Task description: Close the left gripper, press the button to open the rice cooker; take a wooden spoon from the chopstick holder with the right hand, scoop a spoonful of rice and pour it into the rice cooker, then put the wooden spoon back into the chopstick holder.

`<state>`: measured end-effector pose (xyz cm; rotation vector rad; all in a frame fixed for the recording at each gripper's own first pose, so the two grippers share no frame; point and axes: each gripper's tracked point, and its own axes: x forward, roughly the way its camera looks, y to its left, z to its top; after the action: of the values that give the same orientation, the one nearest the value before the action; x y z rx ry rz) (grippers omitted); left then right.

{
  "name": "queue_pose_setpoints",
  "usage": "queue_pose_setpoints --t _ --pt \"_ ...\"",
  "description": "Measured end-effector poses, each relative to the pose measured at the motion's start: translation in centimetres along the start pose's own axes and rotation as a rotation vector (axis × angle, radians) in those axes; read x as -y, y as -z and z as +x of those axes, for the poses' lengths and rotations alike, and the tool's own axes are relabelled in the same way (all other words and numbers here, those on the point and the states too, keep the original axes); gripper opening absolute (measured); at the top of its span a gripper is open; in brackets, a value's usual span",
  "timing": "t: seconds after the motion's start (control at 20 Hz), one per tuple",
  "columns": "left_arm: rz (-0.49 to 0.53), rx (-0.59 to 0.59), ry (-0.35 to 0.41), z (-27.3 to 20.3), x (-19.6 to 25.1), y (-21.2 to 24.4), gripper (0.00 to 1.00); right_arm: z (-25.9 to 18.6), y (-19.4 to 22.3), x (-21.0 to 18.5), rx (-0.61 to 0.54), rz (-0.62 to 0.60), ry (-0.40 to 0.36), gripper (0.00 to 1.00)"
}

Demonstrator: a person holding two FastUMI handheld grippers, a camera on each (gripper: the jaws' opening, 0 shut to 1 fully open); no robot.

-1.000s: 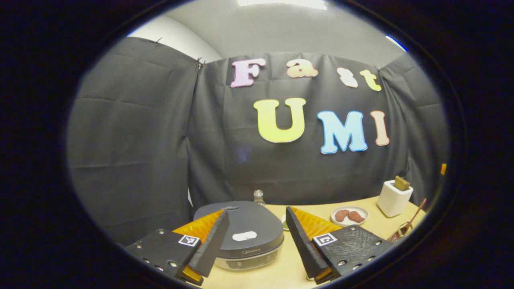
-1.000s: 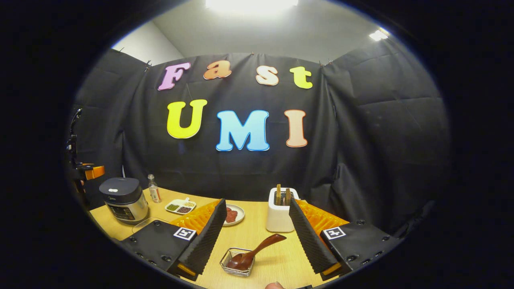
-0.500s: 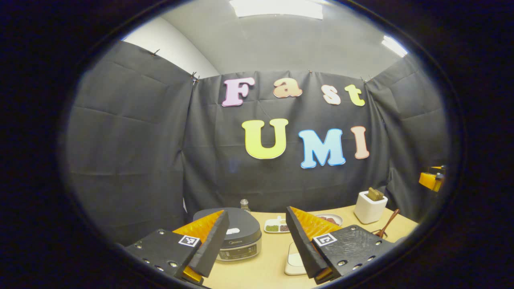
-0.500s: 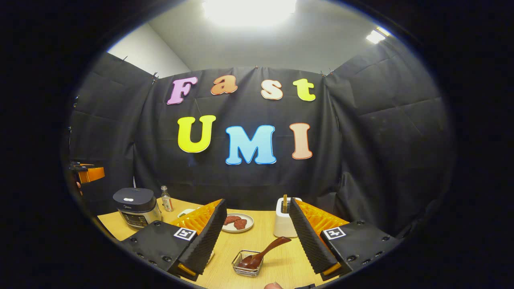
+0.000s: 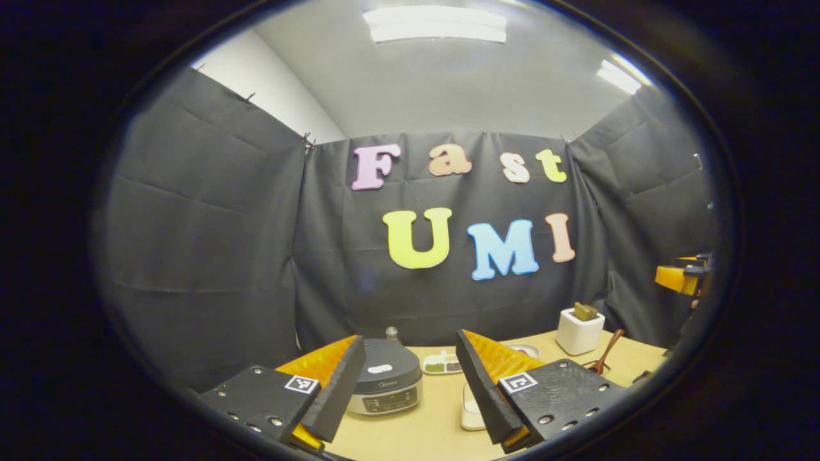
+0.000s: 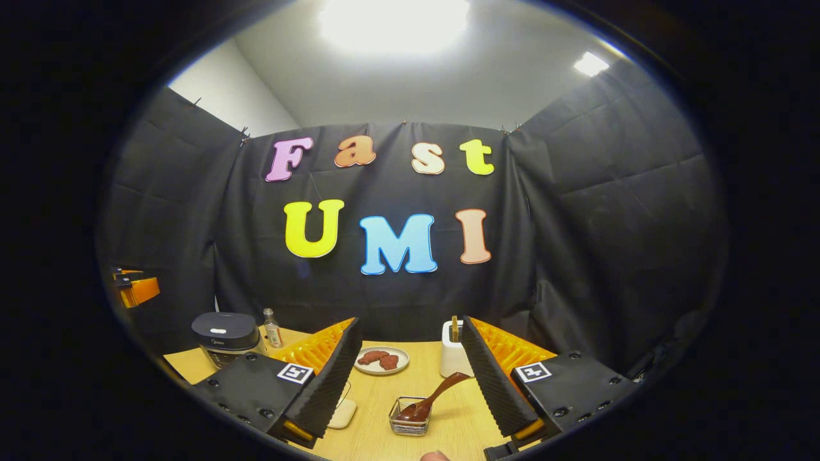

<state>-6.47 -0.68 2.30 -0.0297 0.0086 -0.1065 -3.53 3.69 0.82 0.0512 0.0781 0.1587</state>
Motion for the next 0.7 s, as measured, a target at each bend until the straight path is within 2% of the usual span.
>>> queue_pose_setpoints --t 0.7 --pt "-0.016 0.018 0.022 -0.8 0.5 -0.9 0.86 -1.9 -1.0 0.0 0.012 -0.009 0.012 0.98"
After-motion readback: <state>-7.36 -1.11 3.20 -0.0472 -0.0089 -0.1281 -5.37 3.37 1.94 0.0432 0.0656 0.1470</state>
